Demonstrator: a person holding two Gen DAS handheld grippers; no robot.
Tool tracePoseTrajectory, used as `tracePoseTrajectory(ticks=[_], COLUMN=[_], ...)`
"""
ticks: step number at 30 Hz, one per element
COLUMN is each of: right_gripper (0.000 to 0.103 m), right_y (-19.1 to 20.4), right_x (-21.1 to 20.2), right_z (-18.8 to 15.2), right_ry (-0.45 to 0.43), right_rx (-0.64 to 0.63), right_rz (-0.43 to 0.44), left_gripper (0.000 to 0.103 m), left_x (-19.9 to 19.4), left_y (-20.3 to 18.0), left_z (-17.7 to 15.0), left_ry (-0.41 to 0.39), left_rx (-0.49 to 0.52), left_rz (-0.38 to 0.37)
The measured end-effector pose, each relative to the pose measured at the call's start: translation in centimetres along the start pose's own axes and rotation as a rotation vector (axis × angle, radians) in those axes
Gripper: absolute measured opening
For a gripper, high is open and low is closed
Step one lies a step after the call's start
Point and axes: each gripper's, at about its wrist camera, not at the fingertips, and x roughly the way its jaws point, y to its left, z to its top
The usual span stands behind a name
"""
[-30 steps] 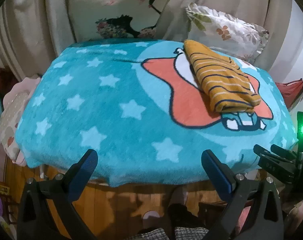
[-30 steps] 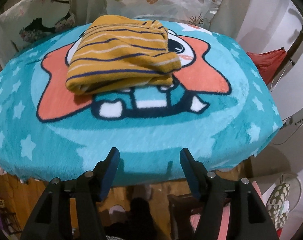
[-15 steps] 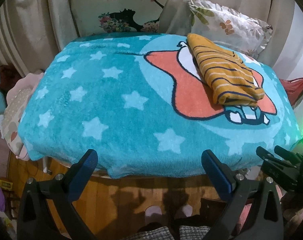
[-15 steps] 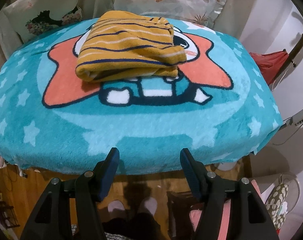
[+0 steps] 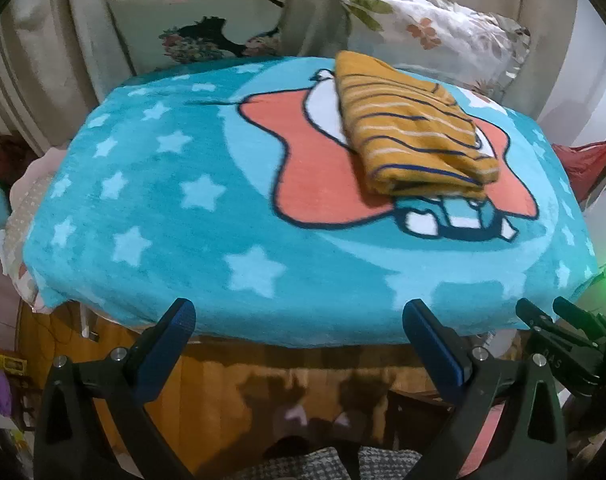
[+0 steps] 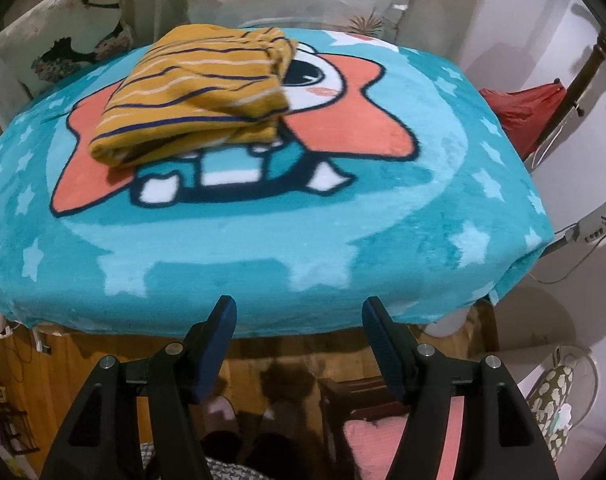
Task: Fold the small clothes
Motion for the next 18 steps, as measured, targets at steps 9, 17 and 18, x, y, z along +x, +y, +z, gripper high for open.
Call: tracePoseTrajectory(ticks=[9,17,18], right_gripper=[0.071,0.071,0.071], right_y=[-3.2,-4.1,-4.1], right_x=[0.2,0.8,0.9], right_z=[-0.1,0.0,0.1], right_ry=[-0.01,-0.006,-0.005], right_rx=[-0.031,-0.049,-0.052], right_rz=[0.008,0.017,0.02], left_gripper=[0.103,0.103,0.103], left_x=[0.5,1.0,1.1], left_y=[-3.9,-5.2,-5.3], left_z=[-0.8,-1.0,-1.0], left_ry=[0.028,0.044,0.046], left_rx=[-0.002,-0.005,-0.006], left_rz=[-0.004,0.013,0.015])
